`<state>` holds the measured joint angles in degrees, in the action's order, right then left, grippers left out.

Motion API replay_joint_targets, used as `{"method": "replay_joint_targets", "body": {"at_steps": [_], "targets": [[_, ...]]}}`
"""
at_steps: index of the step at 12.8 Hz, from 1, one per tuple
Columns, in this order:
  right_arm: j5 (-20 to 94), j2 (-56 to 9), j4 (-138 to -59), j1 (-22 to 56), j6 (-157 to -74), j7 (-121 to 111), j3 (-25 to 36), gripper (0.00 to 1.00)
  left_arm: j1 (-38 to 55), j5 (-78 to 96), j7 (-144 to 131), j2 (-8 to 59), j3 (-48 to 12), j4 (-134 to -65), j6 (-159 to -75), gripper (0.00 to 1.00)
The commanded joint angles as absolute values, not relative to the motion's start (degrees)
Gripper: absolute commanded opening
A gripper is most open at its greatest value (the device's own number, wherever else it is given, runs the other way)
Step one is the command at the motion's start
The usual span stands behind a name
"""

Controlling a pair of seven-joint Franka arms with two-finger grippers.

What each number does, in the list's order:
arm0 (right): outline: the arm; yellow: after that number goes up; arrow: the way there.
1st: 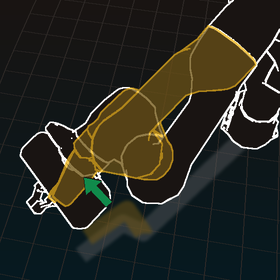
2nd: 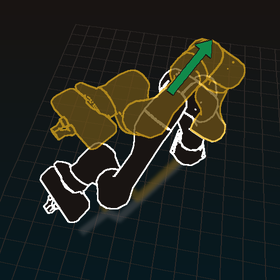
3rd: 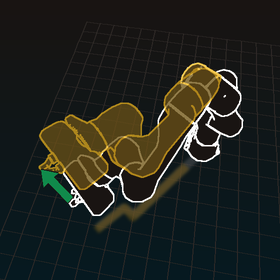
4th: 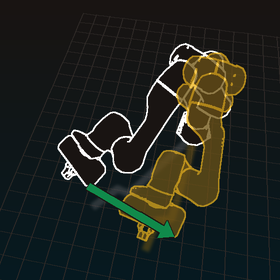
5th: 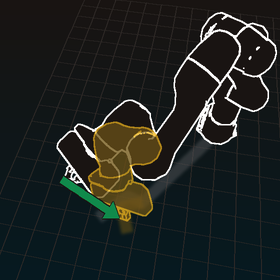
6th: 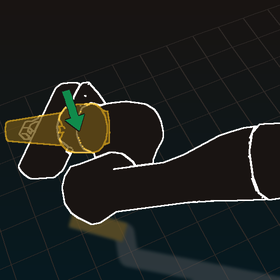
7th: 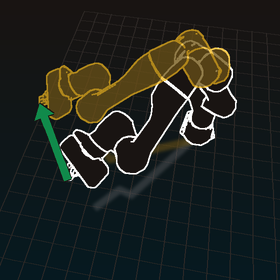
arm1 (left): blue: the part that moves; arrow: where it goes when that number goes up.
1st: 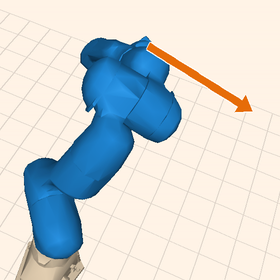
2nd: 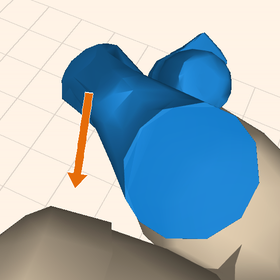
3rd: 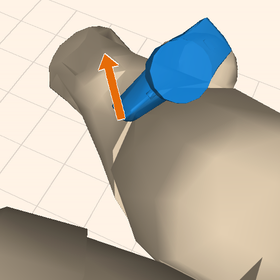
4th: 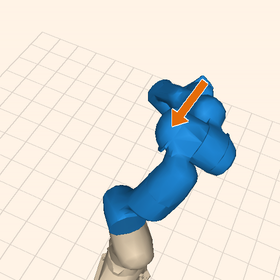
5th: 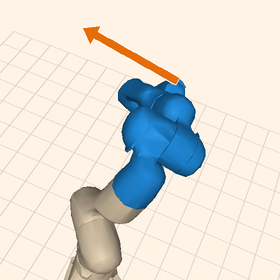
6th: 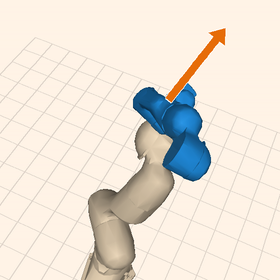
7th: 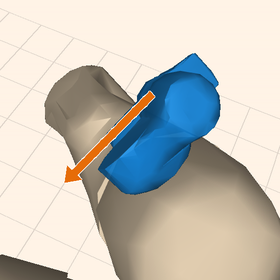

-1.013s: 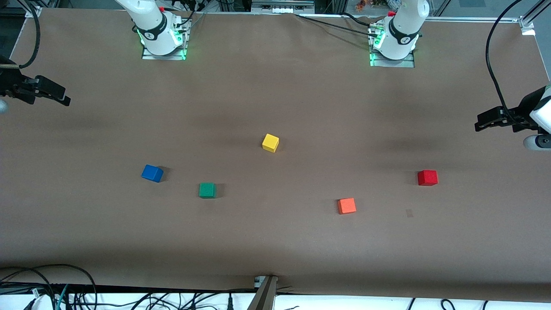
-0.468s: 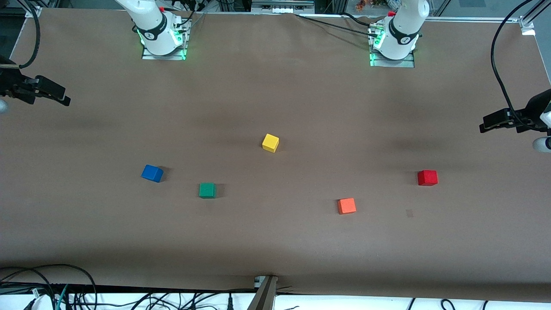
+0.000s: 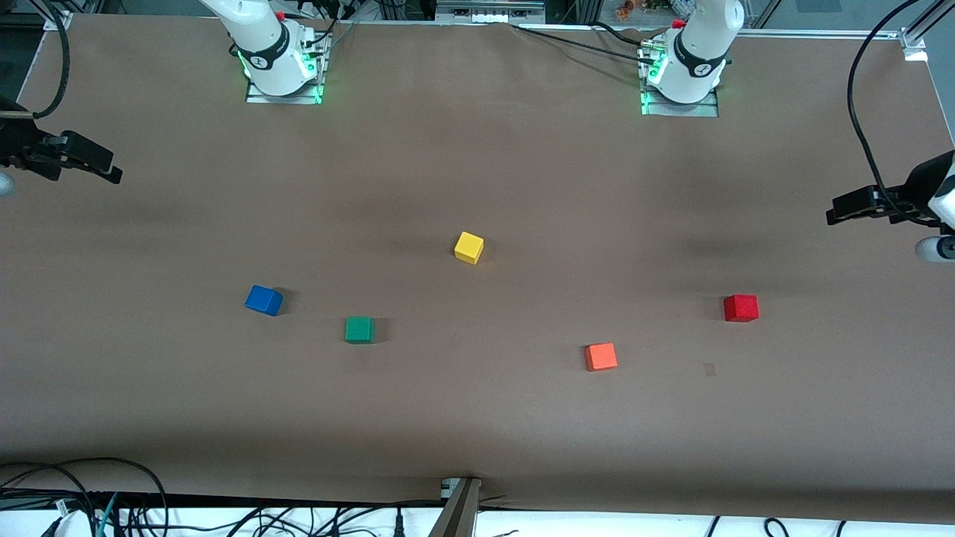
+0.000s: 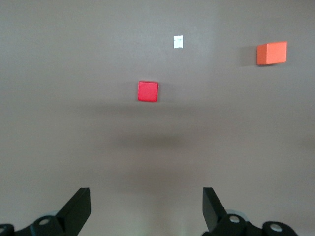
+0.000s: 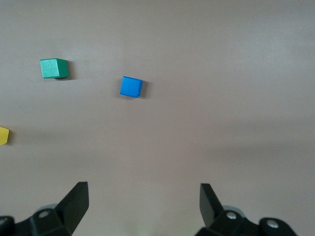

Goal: Pass red block to right arm, stack on blue
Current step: 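Move the left gripper down over the red cube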

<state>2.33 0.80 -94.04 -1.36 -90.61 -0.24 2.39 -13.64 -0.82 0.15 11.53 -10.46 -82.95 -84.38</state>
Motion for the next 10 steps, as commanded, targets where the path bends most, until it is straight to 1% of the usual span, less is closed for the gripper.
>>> {"method": "replay_joint_targets", "body": {"at_steps": [1,2,5,8,10], "targets": [[2.81,0.97,-93.60,-1.32,-90.09,-0.53,2.46,1.00,-14.24,-0.79,-1.05,9.67,-10.64,-89.62,-88.57,1.00],[2.81,1.05,-93.60,-1.32,-90.00,-0.53,2.46,1.00,-14.24,-1.92,-1.14,8.80,-10.81,-92.87,-91.12,1.00],[2.81,1.05,-93.60,-1.41,-90.00,-0.53,2.46,1.00,-14.24,-3.25,-4.30,7.03,-11.07,-105.52,-104.37,1.00],[2.81,1.05,-93.60,-1.32,-90.00,-0.53,2.37,1.00,-14.24,-3.25,-6.75,7.73,-11.16,-113.18,-114.49,1.00],[2.81,1.05,-93.60,-1.32,-90.00,-0.53,2.46,1.00,-14.24,-4.38,-7.65,10.00,-11.16,-116.88,-121.34,1.00]]}}
